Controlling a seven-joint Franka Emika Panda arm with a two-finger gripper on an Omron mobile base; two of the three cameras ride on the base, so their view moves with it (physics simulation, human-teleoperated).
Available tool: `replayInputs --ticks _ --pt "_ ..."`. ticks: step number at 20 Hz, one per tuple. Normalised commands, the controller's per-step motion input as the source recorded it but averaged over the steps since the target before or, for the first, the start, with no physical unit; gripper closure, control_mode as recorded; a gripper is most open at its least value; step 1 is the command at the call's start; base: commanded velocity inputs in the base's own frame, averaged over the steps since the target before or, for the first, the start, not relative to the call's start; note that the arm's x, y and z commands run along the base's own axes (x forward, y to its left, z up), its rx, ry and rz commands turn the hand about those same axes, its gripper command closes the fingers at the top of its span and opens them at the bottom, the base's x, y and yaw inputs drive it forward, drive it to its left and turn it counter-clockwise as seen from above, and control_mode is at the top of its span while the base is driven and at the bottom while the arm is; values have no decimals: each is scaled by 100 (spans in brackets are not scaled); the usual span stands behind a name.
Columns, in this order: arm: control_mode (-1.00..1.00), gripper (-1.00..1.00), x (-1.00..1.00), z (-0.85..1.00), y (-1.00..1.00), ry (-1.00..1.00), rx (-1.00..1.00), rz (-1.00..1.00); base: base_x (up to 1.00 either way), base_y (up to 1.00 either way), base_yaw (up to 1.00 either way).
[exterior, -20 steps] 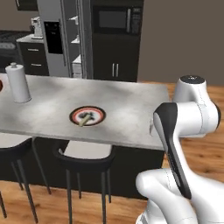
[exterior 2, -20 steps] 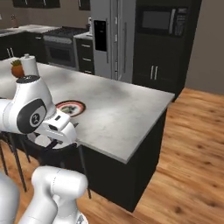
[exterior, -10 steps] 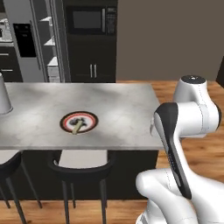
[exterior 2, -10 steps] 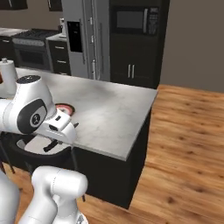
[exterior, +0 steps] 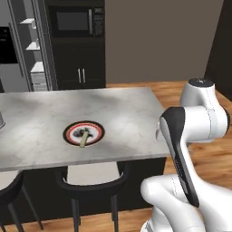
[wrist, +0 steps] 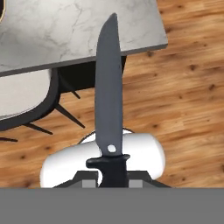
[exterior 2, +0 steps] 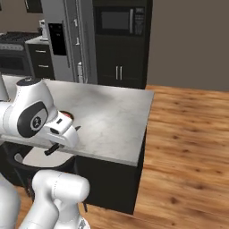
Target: Retrieve the butter from the fridge and place it on a plate on the dining table. Then retrieve the butter knife by the fridge and place it near the plate.
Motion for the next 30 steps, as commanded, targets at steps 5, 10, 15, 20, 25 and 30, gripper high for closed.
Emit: replayInputs --ticks 5,10,15,20,25,30 --pt "100 100 0 0 0 0 0 0 55 45 -21" --pt "100 100 0 0 0 0 0 0 58 34 -16" --pt "100 100 0 0 0 0 0 0 53 19 -9" --pt "-100 100 14 0 0 0 0 0 28 8 -4" --pt "-100 100 48 0 0 0 0 5 0 0 0" --pt "-100 100 52 0 14 -3 0 9 0 0 0"
